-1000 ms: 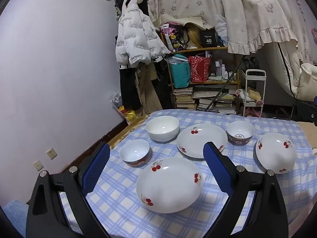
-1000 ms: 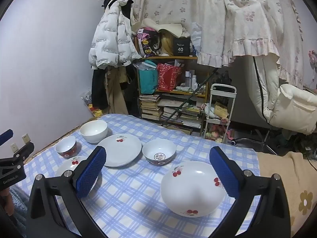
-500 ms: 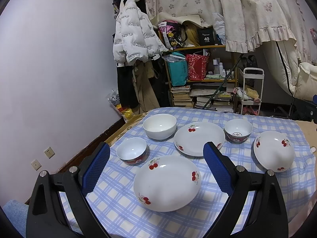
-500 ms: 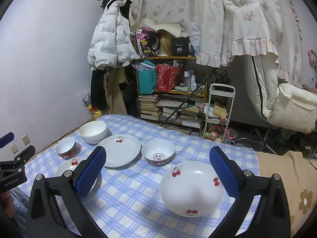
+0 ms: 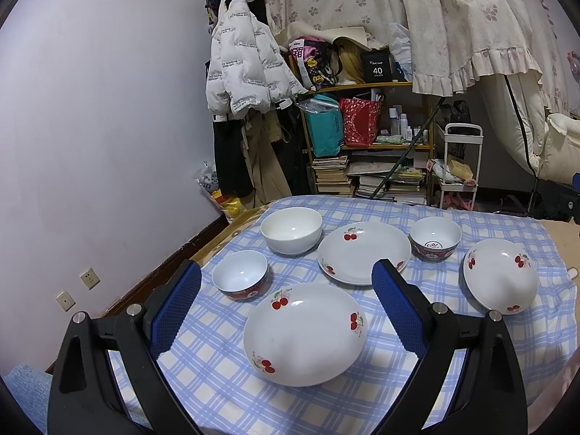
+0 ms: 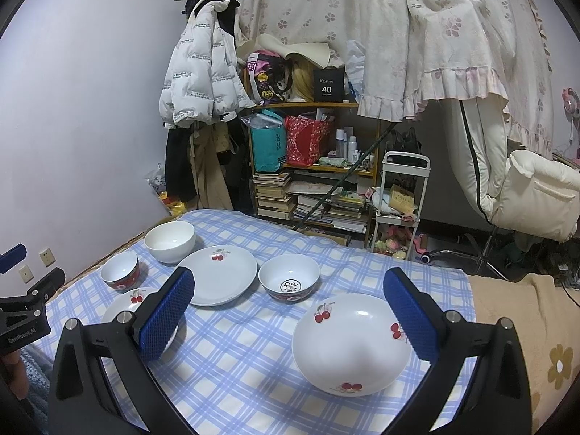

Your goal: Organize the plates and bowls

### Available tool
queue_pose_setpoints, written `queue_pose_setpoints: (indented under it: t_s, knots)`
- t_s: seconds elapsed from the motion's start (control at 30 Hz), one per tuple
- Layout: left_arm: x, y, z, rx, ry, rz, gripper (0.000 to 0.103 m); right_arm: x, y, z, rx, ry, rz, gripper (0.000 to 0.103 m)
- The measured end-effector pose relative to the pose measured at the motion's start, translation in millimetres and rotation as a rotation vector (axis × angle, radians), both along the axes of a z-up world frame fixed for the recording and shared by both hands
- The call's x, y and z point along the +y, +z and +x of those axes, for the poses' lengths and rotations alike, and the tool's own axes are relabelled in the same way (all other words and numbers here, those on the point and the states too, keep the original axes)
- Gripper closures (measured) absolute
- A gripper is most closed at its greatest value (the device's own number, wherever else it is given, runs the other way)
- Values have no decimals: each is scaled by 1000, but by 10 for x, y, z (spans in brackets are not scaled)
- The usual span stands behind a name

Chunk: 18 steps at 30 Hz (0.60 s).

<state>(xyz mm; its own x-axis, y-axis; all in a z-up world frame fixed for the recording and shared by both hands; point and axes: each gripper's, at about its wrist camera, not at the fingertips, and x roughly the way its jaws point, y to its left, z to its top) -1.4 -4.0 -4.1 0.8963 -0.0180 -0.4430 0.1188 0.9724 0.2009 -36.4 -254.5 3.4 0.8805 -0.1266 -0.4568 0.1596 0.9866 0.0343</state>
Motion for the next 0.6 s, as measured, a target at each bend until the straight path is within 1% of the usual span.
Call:
queue_pose_setpoints:
  t_s: [0.6]
  knots:
    - [3,-1,5,1,1,0,9,11,-14,8,1,0,4,0]
